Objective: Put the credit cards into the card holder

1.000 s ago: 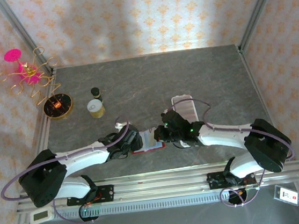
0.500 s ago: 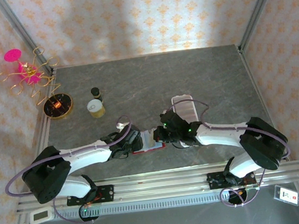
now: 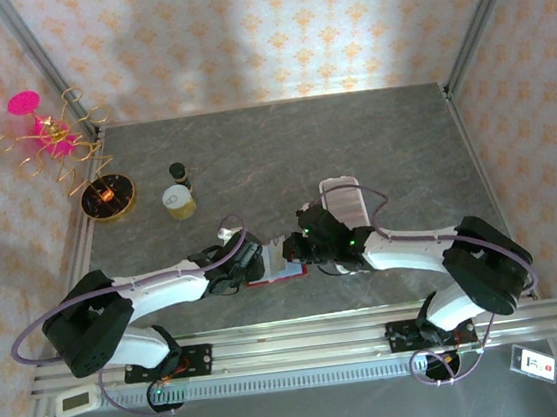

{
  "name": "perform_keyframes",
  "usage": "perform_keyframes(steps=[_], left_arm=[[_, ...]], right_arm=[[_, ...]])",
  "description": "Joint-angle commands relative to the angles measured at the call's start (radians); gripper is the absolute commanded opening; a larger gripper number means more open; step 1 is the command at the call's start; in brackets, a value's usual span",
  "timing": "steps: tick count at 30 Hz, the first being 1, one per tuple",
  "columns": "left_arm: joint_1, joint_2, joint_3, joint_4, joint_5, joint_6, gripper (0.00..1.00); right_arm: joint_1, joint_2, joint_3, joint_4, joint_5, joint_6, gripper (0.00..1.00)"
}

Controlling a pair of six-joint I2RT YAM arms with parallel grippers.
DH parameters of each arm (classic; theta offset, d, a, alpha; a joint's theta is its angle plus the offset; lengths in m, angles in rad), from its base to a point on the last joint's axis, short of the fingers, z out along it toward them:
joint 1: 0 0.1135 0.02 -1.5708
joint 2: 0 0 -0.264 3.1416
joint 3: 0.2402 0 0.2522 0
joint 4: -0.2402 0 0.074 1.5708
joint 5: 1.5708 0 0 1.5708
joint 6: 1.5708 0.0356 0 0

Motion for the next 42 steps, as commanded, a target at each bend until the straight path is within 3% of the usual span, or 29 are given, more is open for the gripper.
perform_keyframes(steps=[1,29,42], left_arm=[[-0.007,0.003,-0.025,0.004,0.016,-0.005,0.44],[-0.007,-0.044,-0.069,0.051,0.048,-0.036,0.41],[-0.006,-0.046,-0.081,0.073,0.060,-0.042,0.41]], right_arm=[[0.009,0.018,0.011,0.044,0.020,0.022,0.00],[0.013,0.075,-0.041,0.153,0.085,0.086,0.00],[0.013,0.113,-0.055,0.209,0.041,0.099,0.00]])
